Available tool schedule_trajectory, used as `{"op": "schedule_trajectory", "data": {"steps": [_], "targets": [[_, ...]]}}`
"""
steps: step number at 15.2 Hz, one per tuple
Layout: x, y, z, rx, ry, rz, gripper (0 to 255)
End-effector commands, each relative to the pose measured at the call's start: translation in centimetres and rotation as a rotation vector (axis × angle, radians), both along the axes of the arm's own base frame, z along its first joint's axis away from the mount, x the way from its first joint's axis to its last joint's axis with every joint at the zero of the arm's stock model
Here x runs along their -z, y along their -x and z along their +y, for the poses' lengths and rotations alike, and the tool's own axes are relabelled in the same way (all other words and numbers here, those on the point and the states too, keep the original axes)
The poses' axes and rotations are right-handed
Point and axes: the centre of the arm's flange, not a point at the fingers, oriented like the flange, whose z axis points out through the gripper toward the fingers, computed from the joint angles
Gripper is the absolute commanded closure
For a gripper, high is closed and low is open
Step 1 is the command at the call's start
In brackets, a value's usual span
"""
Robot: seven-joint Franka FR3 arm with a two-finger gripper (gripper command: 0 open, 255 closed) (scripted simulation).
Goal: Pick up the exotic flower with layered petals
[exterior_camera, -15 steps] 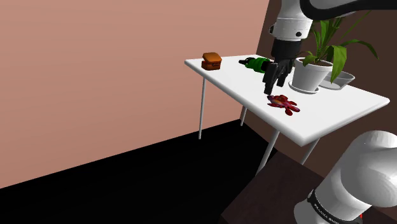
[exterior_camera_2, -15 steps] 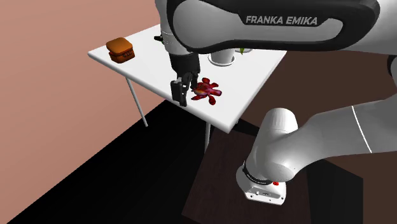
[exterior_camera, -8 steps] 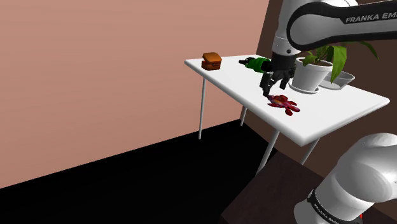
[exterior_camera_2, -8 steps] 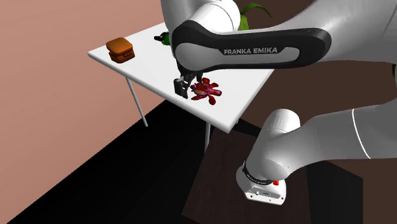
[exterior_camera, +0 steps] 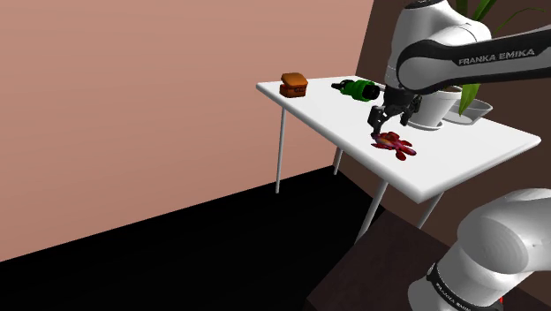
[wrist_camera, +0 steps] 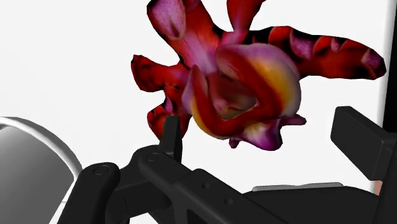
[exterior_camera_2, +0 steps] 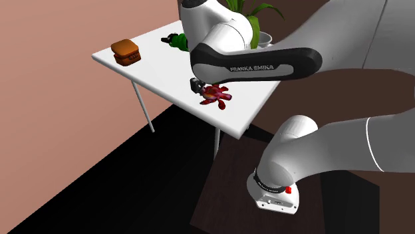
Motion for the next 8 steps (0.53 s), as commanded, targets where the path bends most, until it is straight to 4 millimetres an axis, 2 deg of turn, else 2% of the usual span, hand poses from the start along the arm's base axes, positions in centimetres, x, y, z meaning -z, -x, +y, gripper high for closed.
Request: {"op": "schedule_trajectory", "data": {"steps": [1,5,7,8], "targets": [[1.0,-0.1,-0.1,0.006,0.005,-0.003,0],[3.1,-0.1,-0.1,0.006,0.005,-0.003,0],[3.4,-0.1,-0.1,0.006,0.005,-0.003,0],[3.4,-0.1,-0.1,0.006,0.005,-0.003,255]]}}
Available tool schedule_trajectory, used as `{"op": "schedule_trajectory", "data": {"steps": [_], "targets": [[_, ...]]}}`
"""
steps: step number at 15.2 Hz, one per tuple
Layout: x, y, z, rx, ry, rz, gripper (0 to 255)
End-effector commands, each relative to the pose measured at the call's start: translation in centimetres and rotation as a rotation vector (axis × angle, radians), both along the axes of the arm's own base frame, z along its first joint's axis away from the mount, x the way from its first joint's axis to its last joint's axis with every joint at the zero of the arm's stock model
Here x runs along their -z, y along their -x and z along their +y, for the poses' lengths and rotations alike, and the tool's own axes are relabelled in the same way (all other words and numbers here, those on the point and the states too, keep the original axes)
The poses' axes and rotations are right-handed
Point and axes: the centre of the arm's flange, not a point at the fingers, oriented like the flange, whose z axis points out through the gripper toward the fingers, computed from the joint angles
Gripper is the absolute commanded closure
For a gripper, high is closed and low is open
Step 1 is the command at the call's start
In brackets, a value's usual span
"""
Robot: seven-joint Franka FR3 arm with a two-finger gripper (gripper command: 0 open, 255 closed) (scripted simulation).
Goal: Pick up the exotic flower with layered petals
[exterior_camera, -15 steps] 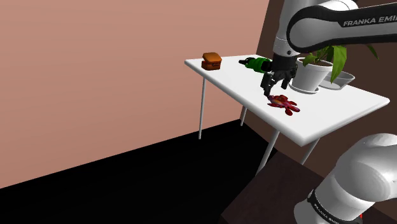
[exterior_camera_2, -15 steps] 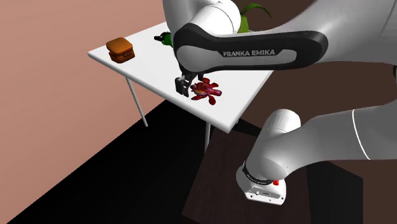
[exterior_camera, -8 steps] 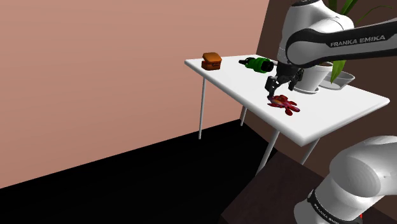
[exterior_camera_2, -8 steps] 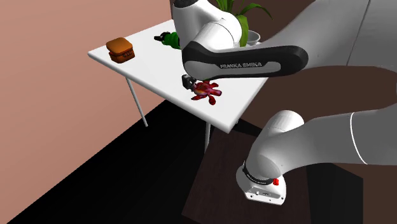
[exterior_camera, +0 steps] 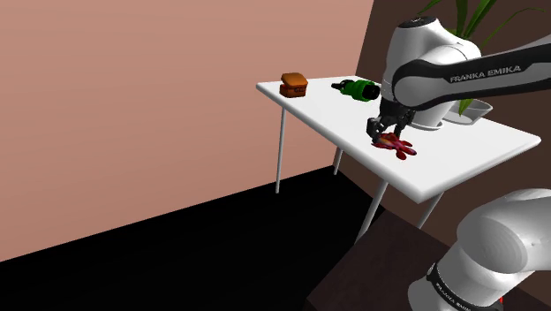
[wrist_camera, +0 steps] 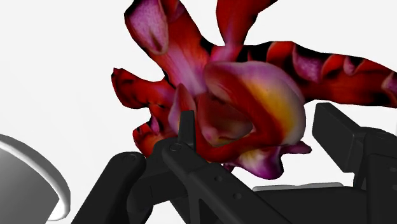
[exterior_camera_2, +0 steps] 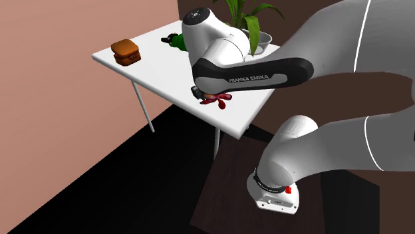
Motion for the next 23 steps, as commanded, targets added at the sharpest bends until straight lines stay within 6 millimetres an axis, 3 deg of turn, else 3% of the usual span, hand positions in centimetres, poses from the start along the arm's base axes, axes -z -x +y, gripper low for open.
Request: {"op": "schedule_trajectory", "data": {"steps": [1,9,23], "targets": [[0.2,0.0,0.0,0.0,0.0,0.0,255],[0.1,0.0,0.0,0.0,0.0,0.0,255],[-7.3,0.0,0.0,0.0,0.0,0.0,255]]}}
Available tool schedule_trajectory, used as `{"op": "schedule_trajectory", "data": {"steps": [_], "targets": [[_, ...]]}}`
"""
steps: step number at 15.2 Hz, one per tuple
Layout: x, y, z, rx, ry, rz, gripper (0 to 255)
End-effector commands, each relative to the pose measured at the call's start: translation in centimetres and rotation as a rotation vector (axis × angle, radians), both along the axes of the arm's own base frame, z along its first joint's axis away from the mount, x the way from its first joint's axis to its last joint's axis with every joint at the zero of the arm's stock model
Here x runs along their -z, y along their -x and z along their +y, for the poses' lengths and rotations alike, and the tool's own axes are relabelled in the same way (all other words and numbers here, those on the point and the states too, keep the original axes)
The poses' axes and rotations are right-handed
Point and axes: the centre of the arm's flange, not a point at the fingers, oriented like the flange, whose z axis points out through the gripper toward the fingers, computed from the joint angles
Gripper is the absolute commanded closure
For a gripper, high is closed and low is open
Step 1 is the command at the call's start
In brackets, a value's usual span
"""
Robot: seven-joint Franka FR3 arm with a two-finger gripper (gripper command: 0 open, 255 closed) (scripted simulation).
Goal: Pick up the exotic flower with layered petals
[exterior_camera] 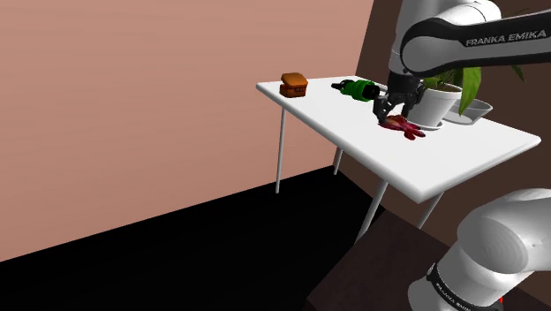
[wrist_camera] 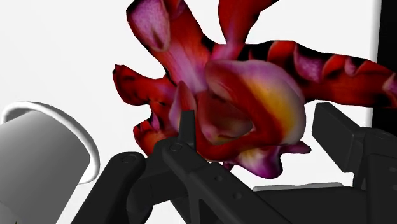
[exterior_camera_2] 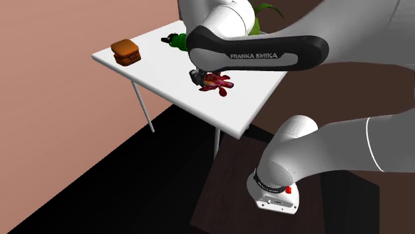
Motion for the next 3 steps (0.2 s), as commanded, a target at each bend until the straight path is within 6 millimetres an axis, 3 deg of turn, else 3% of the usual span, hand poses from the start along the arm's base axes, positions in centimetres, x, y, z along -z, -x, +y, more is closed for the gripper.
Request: {"op": "schedule_trajectory", "data": {"steps": [1,3], "targets": [[-1.06,0.07,-0.07,0.0,0.0,0.0,255],[-1.13,0.07,-0.07,0.0,0.0,0.0,255]]}}
